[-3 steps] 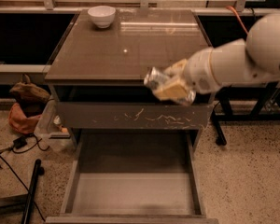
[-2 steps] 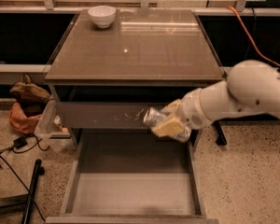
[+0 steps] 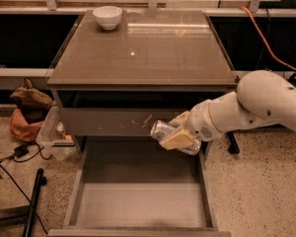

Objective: Place redbull can into middle drawer

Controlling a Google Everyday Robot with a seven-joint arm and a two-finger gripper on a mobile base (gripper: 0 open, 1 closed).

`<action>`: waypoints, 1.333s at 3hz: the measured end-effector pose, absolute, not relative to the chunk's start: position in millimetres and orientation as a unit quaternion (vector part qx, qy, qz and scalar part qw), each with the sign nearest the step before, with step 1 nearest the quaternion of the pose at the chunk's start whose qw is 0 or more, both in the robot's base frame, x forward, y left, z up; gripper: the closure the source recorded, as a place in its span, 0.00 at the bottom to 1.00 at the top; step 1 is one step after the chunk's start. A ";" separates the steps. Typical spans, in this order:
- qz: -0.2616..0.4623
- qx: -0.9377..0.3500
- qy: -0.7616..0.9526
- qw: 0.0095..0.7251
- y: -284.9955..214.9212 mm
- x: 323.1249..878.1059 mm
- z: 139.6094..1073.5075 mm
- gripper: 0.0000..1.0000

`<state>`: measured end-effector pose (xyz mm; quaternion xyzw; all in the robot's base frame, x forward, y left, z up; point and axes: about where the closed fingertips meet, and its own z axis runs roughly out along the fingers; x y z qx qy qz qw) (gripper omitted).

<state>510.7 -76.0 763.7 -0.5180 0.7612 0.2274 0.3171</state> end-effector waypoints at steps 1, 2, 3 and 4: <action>0.235 -0.513 0.761 0.321 -71.9 510.3 750.9 1.00; 0.268 -0.487 0.763 0.329 -63.7 505.4 687.8 1.00; 0.305 -0.447 0.773 0.330 -49.3 514.3 596.7 1.00; 0.338 -0.424 0.775 0.326 -36.2 520.2 536.5 1.00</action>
Offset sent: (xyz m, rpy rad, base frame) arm 0.0121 0.0161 -0.2025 0.2419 0.0833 -0.1478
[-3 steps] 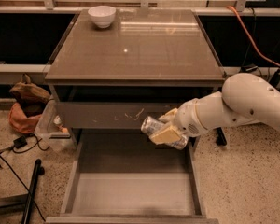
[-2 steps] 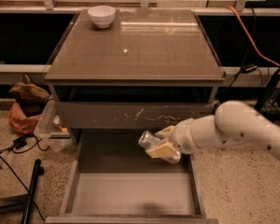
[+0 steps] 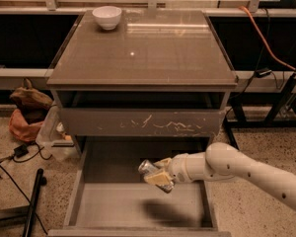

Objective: Place redbull can into middle drawer

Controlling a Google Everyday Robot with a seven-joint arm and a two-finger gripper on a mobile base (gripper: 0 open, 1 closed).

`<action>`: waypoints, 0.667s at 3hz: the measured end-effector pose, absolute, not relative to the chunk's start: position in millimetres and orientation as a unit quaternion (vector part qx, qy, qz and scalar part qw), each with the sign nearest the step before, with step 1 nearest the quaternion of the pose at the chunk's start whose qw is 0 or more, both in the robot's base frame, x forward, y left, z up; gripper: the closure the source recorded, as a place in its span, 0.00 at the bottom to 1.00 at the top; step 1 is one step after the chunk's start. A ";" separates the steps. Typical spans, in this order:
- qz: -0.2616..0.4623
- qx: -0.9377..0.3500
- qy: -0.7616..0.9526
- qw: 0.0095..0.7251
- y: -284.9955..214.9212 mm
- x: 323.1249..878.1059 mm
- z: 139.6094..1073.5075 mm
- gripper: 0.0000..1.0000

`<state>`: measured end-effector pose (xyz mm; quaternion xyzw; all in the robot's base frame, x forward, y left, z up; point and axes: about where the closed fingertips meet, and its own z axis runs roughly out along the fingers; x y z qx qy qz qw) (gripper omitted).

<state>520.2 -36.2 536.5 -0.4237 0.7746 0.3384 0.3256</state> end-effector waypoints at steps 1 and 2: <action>0.354 -0.416 0.776 0.318 -31.5 514.5 519.5 1.00; 0.354 -0.416 0.776 0.318 -31.4 514.5 519.4 1.00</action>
Offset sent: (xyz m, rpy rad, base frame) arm -0.0056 0.0047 -0.0170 0.0213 0.0313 0.0019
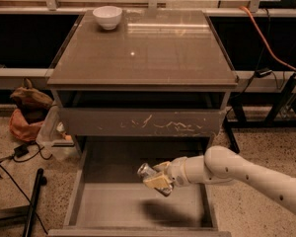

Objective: Place redbull can into middle drawer

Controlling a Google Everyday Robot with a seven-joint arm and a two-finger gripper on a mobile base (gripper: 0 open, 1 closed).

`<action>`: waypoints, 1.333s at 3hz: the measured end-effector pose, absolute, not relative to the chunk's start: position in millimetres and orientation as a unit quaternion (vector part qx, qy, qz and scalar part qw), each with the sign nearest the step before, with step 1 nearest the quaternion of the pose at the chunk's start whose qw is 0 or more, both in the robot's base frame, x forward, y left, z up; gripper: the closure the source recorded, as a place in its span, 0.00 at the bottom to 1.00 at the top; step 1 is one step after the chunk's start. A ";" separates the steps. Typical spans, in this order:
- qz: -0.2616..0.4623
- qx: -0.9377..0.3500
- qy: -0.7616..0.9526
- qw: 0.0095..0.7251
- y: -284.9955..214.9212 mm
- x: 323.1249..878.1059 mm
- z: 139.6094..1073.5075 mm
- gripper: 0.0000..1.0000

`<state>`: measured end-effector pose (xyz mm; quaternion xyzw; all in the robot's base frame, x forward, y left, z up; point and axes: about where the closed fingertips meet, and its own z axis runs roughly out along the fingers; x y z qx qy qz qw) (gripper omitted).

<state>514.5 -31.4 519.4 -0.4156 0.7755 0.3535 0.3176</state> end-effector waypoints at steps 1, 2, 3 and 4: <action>0.354 -0.412 0.768 0.339 -20.8 524.3 490.0 1.00; 0.358 -0.411 0.761 0.352 2.3 541.4 430.6 1.00; 0.358 -0.411 0.761 0.352 2.3 541.5 430.8 1.00; 0.358 -0.411 0.761 0.352 2.4 541.5 430.8 0.87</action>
Offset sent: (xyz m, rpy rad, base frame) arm 0.0591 0.0556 -0.1486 0.0511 -0.1117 -0.0183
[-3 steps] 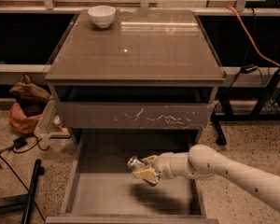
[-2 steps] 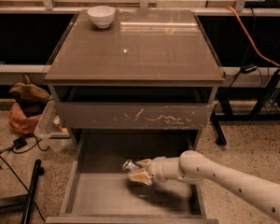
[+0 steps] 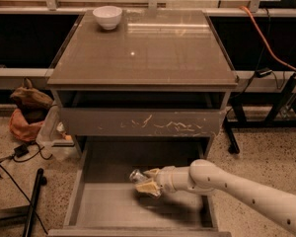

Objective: Place redbull can into middle drawer

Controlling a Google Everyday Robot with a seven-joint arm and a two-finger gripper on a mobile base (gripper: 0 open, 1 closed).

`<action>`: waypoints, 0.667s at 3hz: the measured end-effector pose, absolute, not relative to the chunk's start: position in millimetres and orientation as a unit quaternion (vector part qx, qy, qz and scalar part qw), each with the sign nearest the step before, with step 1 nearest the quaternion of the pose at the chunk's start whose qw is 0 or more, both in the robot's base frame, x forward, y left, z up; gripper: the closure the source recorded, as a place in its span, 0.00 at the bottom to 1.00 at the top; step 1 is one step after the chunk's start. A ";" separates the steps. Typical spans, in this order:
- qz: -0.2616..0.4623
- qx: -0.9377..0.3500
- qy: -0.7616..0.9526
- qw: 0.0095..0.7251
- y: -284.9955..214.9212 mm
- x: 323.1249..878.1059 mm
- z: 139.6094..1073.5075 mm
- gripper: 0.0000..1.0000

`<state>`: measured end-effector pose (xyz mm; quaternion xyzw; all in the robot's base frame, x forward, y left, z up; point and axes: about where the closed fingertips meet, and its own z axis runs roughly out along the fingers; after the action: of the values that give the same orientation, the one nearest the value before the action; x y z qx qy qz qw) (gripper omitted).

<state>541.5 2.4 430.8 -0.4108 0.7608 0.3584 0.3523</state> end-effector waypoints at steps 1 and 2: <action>0.358 -0.411 0.761 0.352 2.4 541.5 430.8 0.64; 0.358 -0.411 0.761 0.352 2.4 541.4 430.8 0.41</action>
Offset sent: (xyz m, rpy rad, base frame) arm 0.0000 0.0000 0.0000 0.0000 0.0000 0.0000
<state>541.4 2.4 430.8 -0.4108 0.7608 0.3584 0.3523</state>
